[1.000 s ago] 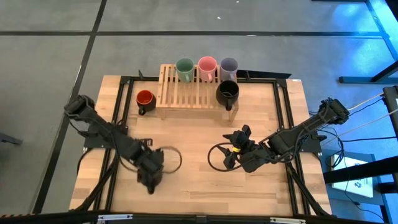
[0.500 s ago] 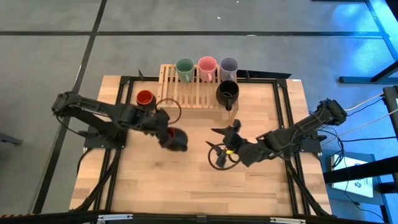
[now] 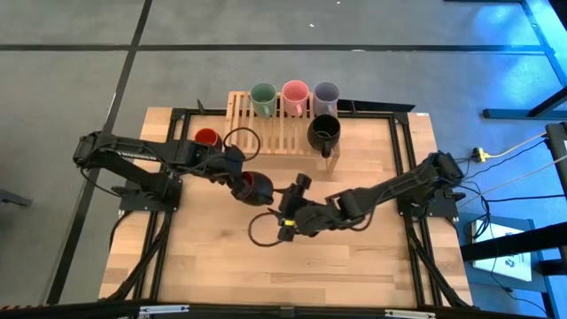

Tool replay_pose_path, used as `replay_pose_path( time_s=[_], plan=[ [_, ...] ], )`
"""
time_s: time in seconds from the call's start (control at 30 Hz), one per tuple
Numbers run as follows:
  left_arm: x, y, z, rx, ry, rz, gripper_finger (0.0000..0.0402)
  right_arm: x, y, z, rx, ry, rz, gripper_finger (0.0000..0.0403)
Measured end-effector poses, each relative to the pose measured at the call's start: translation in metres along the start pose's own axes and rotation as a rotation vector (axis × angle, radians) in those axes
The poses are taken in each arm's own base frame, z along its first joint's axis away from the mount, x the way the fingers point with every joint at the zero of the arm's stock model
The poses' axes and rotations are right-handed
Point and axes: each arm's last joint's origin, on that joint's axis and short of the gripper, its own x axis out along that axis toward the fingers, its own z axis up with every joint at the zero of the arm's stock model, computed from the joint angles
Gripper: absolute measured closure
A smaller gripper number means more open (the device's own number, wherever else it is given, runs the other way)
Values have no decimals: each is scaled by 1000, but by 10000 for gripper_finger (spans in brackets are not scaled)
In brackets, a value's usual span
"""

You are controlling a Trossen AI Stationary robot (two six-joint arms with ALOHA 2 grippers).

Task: Place coffee mugs
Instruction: Put the black red mug on the shelf

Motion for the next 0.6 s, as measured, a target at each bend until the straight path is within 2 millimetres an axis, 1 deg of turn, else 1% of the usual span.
replay_pose_path(
  time_s=[0.17, 0.33, 0.5, 0.6],
  plan=[
    [1, 1, 2, -5, -4, 3, 392, 9, 3, 5, 9, 0, 7, 158],
    [0, 1, 2, 2, -5, 1, 392, 23, 4, -1, 44, 28, 0, 158],
    [0, 1, 2, 3, -8, -3, 392, 33, 6, -4, 56, 19, -9, 159],
    [0, 1, 2, 4, -8, -3, 392, 36, 5, -6, 54, 25, -20, 175]
  ],
)
